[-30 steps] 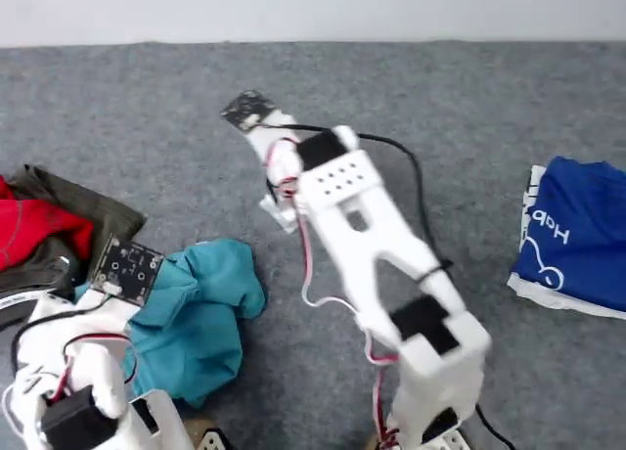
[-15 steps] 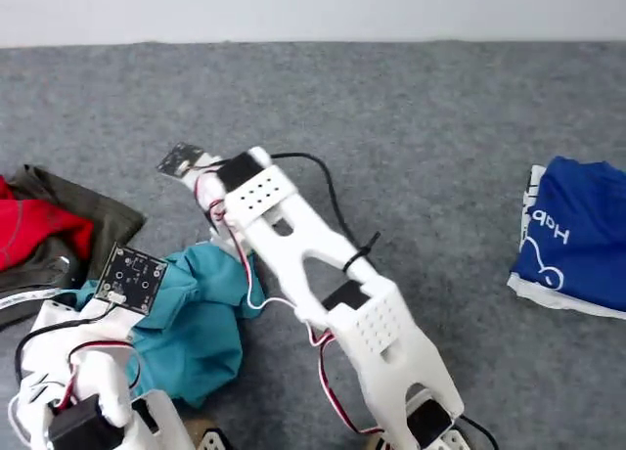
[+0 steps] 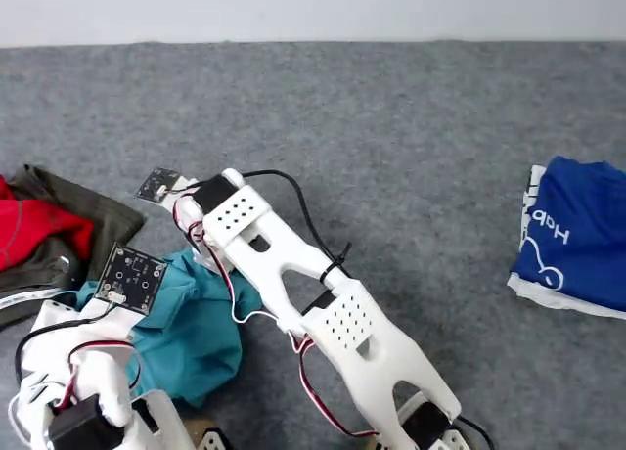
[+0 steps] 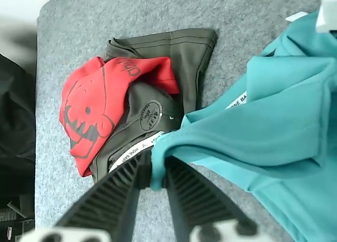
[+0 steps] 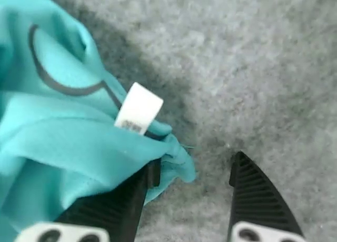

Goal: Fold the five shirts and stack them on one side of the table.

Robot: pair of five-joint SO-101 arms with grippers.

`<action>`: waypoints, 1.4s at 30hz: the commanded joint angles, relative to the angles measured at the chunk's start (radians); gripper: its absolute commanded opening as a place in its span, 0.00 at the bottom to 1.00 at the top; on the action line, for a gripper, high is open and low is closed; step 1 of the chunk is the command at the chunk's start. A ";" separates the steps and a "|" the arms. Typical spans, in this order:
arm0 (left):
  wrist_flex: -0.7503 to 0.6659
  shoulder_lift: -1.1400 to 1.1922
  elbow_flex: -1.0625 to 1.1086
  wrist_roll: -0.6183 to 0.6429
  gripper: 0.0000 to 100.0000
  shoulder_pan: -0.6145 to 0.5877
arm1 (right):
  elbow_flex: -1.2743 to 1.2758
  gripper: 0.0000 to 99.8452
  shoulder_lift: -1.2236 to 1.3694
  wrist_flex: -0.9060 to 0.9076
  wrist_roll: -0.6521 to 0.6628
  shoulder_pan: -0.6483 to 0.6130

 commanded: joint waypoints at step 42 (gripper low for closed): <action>-0.468 0.038 -0.418 0.172 0.02 0.236 | 0.020 0.01 -1.056 0.214 0.207 0.470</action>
